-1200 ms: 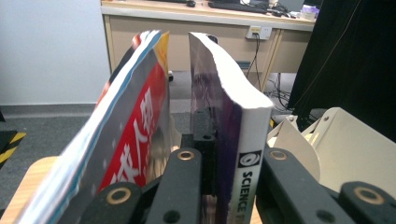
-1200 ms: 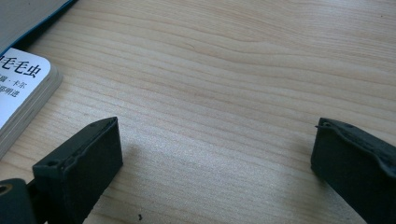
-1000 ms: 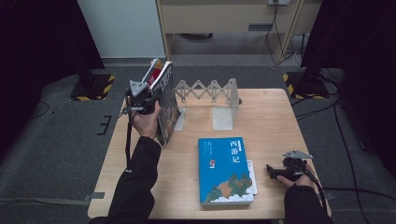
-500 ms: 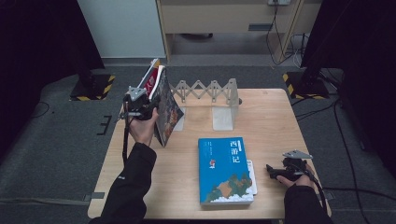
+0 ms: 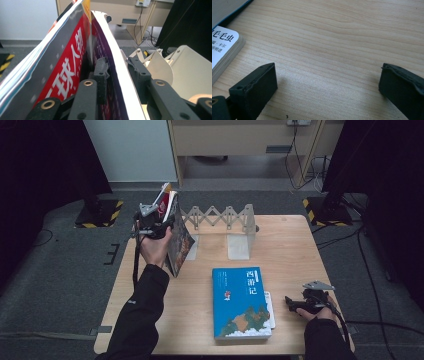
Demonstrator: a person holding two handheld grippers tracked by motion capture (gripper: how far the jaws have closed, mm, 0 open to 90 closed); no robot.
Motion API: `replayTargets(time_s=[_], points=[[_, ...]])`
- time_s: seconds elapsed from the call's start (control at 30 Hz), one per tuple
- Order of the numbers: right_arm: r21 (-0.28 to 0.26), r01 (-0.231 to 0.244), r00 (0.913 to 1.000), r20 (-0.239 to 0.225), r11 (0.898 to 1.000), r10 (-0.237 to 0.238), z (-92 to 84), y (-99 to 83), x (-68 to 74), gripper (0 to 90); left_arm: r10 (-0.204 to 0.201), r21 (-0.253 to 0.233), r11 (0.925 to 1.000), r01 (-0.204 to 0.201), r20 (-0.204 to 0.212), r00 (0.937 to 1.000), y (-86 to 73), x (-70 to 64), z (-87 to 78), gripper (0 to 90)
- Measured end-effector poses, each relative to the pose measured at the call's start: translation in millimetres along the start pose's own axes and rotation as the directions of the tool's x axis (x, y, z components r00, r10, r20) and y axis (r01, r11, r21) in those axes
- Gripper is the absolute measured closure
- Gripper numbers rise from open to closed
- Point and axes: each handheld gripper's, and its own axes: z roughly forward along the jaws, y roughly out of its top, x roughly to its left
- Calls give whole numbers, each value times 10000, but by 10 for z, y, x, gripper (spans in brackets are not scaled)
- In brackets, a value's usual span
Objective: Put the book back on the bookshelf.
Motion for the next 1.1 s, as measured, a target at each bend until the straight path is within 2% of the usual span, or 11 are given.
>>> replayTargets(time_s=[0.17, 0.23, 0.5, 0.67, 0.87, 0.97, 1.1], points=[[1, -2, 10000, -1, 10000, 2, 0, 0, 0, 20, -85, 433, 9990, 99, -346, 9994, 63, 2, 68, 779], [2, -3, 10000, -2, 10000, 3, 0, 0, 0, 20, 41, 493, 9988, -9, -652, 9979, 82, -2, 63, 815], [3, -4, 10000, 0, 10000, 4, 0, 0, 0, 19, -275, -207, 9994, 264, -559, 9981, 52, 30, 76, 823], [10, -19, 10000, -5, 10000, 19, -1, 1, 1, 19, 3, -422, 9991, -42, -925, 9957, 46, -13, 153, 823], [8, -6, 10000, -10, 10000, 6, 0, 1, 0, 19, -136, -848, 9964, 43, -1093, 9939, 53, -6, 212, 823], [11, -20, 10000, -10, 10000, 20, -1, 1, 1, 19, 54, -798, 9967, -164, -1364, 9906, 65, -2, 223, 823], [6, -7, 10000, -2, 10000, 7, 0, 1, 1, 19, 192, -732, 9969, -305, -1502, 9885, 52, -11, 245, 822]])
